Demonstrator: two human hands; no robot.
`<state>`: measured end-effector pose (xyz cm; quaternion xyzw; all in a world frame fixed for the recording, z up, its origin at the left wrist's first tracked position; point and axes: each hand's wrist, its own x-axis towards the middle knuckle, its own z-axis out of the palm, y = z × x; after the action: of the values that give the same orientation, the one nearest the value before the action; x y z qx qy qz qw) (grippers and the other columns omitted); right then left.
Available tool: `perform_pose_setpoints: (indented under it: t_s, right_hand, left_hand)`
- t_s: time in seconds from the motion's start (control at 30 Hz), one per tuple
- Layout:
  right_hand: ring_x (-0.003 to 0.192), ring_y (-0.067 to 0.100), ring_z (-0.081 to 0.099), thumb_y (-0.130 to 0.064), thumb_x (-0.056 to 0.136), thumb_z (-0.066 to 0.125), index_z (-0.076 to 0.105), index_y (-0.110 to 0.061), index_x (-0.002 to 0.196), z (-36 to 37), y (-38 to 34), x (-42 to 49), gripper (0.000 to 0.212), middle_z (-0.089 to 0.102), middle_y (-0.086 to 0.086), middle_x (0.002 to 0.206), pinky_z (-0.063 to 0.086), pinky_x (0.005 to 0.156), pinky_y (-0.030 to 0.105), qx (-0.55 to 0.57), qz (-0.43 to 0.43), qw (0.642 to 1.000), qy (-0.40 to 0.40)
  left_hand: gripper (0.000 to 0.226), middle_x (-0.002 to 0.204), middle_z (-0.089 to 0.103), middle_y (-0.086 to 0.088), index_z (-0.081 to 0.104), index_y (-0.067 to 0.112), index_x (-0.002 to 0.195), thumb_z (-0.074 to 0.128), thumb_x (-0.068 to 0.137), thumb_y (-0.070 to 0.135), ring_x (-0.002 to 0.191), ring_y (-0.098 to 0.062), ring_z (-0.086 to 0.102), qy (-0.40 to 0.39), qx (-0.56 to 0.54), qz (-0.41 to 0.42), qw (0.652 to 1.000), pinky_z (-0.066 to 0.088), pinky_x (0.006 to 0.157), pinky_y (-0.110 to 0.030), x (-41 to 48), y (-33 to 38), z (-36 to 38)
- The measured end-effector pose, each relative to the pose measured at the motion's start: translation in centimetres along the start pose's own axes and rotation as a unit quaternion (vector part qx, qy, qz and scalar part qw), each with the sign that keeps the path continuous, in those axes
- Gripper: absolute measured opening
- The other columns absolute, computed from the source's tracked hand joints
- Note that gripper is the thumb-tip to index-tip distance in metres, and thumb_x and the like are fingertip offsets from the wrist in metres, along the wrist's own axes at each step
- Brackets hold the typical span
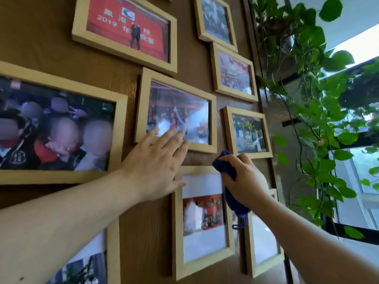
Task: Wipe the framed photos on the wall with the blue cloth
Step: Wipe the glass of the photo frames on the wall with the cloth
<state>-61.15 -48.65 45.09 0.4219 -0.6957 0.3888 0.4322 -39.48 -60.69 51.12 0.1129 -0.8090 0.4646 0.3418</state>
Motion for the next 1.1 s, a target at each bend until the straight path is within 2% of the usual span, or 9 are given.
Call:
perform_pose_setpoints:
  t_s: [0.1, 0.27, 0.43, 0.53, 0.7, 0.8, 0.93, 1.03, 1.1]
  right_hand:
    - [0.076, 0.016, 0.053, -0.029, 0.086, 0.056, 0.05, -0.038, 0.119, 1.6, 0.2, -2.6, 0.035, 0.046, -0.01, 0.107, 0.046, 0.057, 0.028, 0.028, 0.033, 0.999, 0.003]
    - [0.08, 0.02, 0.053, -0.027, 0.087, 0.055, 0.049, -0.031, 0.124, 3.4, 1.5, -4.1, 0.037, 0.047, 0.0, 0.109, 0.05, 0.061, 0.034, 0.048, 0.096, 0.994, -0.013]
    - [0.079, 0.023, 0.054, -0.035, 0.088, 0.05, 0.046, -0.035, 0.124, 4.7, 0.7, -3.9, 0.036, 0.043, -0.002, 0.105, 0.046, 0.06, 0.034, 0.019, 0.107, 0.993, -0.042]
    - [0.077, 0.02, 0.054, -0.035, 0.089, 0.051, 0.045, -0.036, 0.125, 4.9, -1.5, -3.6, 0.037, 0.044, -0.003, 0.108, 0.049, 0.06, 0.033, 0.045, 0.079, 0.995, -0.037]
    - [0.076, 0.016, 0.053, -0.035, 0.086, 0.056, 0.044, -0.034, 0.127, 5.2, -5.3, -3.7, 0.042, 0.045, -0.002, 0.11, 0.049, 0.059, 0.029, 0.044, -0.083, 0.994, -0.05]
    - [0.073, 0.019, 0.055, -0.036, 0.085, 0.056, 0.047, -0.035, 0.122, 5.2, -2.7, -3.9, 0.038, 0.047, -0.002, 0.109, 0.05, 0.056, 0.033, -0.019, -0.057, 0.998, -0.034]
    - [0.079, 0.028, 0.058, -0.035, 0.086, 0.053, 0.047, -0.037, 0.118, 5.1, 1.1, -5.1, 0.034, 0.048, 0.0, 0.106, 0.054, 0.06, 0.041, -0.027, 0.054, 0.997, -0.04]
    - [0.078, 0.025, 0.057, -0.033, 0.086, 0.054, 0.047, -0.036, 0.121, 5.1, 0.1, -5.5, 0.036, 0.048, 0.0, 0.108, 0.055, 0.062, 0.042, -0.006, 0.05, 0.997, -0.06]
    - [0.077, 0.021, 0.056, -0.034, 0.086, 0.055, 0.047, -0.038, 0.123, 4.8, -1.7, -5.8, 0.038, 0.047, -0.002, 0.108, 0.055, 0.062, 0.04, 0.014, -0.014, 0.996, -0.089]
  left_hand:
    - [0.094, 0.162, -0.004, -0.014, -0.002, 0.01, 0.151, 0.028, 0.086, 0.072, 0.148, -0.027, -0.006, -0.037, -0.038, 0.012, 0.999, 0.0, 0.119, -0.05, -0.8, 2.0, 1.2]
    - [0.106, 0.161, -0.005, -0.015, -0.005, 0.012, 0.151, 0.033, 0.078, 0.079, 0.147, -0.03, -0.008, -0.094, -0.024, 0.001, 0.995, -0.001, 0.118, -0.053, -1.1, 3.1, 3.2]
    - [0.115, 0.161, -0.007, -0.015, -0.008, 0.013, 0.151, 0.042, 0.073, 0.081, 0.147, -0.031, -0.008, -0.129, -0.022, -0.016, 0.991, -0.001, 0.117, -0.056, -1.2, 3.1, 4.7]
    - [0.116, 0.161, -0.006, -0.015, -0.007, 0.012, 0.151, 0.047, 0.072, 0.079, 0.147, -0.031, -0.008, -0.127, -0.024, -0.021, 0.991, -0.001, 0.117, -0.057, -1.1, 3.3, 4.7]
    - [0.112, 0.161, -0.005, -0.016, -0.008, 0.014, 0.15, 0.053, 0.076, 0.071, 0.147, -0.032, -0.007, -0.12, -0.031, -0.025, 0.992, 0.0, 0.117, -0.059, -1.0, 3.6, 4.8]
    - [0.115, 0.161, -0.004, -0.016, -0.006, 0.013, 0.15, 0.053, 0.073, 0.075, 0.147, -0.031, -0.006, -0.117, -0.029, -0.028, 0.992, 0.001, 0.117, -0.058, -1.1, 3.5, 5.0]
    - [0.117, 0.161, -0.004, -0.016, -0.005, 0.012, 0.15, 0.052, 0.071, 0.077, 0.147, -0.031, -0.006, -0.117, -0.024, -0.03, 0.992, 0.001, 0.117, -0.058, -1.0, 3.6, 5.0]
    - [0.117, 0.16, -0.003, -0.016, -0.006, 0.012, 0.15, 0.052, 0.072, 0.076, 0.147, -0.032, -0.006, -0.12, -0.015, -0.031, 0.992, 0.001, 0.117, -0.058, -0.9, 3.7, 4.9]
    - [0.116, 0.16, -0.005, -0.017, -0.007, 0.012, 0.15, 0.053, 0.073, 0.074, 0.147, -0.032, -0.007, -0.122, -0.008, -0.034, 0.992, 0.002, 0.117, -0.059, -0.8, 3.8, 4.9]
